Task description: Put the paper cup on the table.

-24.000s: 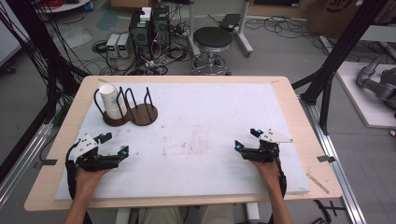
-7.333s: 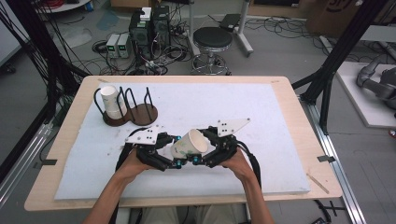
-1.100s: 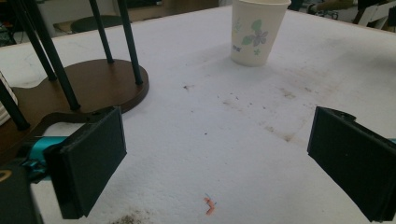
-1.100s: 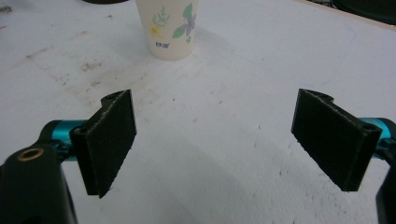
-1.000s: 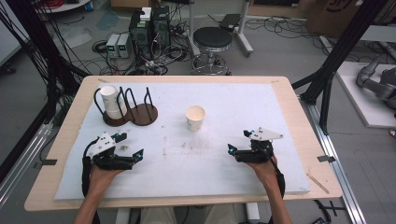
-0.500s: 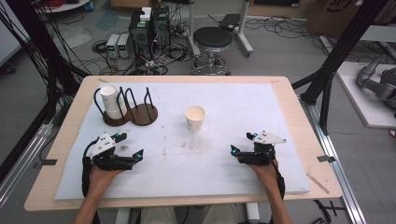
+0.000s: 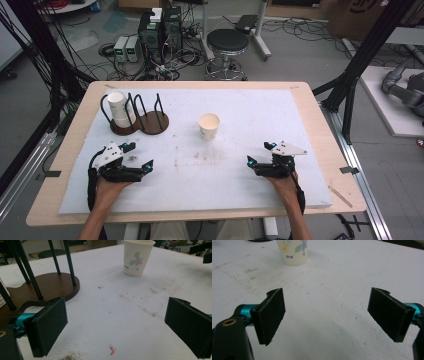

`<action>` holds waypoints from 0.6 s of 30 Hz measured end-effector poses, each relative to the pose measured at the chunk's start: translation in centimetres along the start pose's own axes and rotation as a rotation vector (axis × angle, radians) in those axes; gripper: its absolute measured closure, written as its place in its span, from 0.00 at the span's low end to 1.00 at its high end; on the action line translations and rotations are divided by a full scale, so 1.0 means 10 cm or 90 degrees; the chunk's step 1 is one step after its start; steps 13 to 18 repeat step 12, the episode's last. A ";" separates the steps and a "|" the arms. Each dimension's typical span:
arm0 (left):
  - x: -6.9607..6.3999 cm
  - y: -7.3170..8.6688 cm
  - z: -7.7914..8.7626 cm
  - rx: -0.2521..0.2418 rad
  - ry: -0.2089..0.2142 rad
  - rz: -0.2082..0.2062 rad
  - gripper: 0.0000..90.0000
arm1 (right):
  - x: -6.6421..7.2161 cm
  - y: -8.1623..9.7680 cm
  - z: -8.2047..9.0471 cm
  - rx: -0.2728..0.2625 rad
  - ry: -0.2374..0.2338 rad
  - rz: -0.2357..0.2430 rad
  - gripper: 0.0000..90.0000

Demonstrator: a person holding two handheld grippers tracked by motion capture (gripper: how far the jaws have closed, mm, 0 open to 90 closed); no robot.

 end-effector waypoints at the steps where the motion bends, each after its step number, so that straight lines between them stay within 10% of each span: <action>1: 0.00 0.00 0.00 0.000 0.000 0.000 0.05 | 0.00 0.00 0.00 -0.001 0.001 0.001 0.17; 18: 0.00 0.00 0.00 0.001 -0.001 -0.002 0.05 | 0.02 0.00 0.02 -0.013 -0.007 0.007 0.17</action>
Point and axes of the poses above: each handheld gripper's, and its own axes: z roughly backward along the jaws, y roughly out of its underside, x roughly to its left, the point moved 7 cm from there along -z, roughly forward along the jaws, and after that the axes turned 1 degree about -z, right-handed, at the moved point
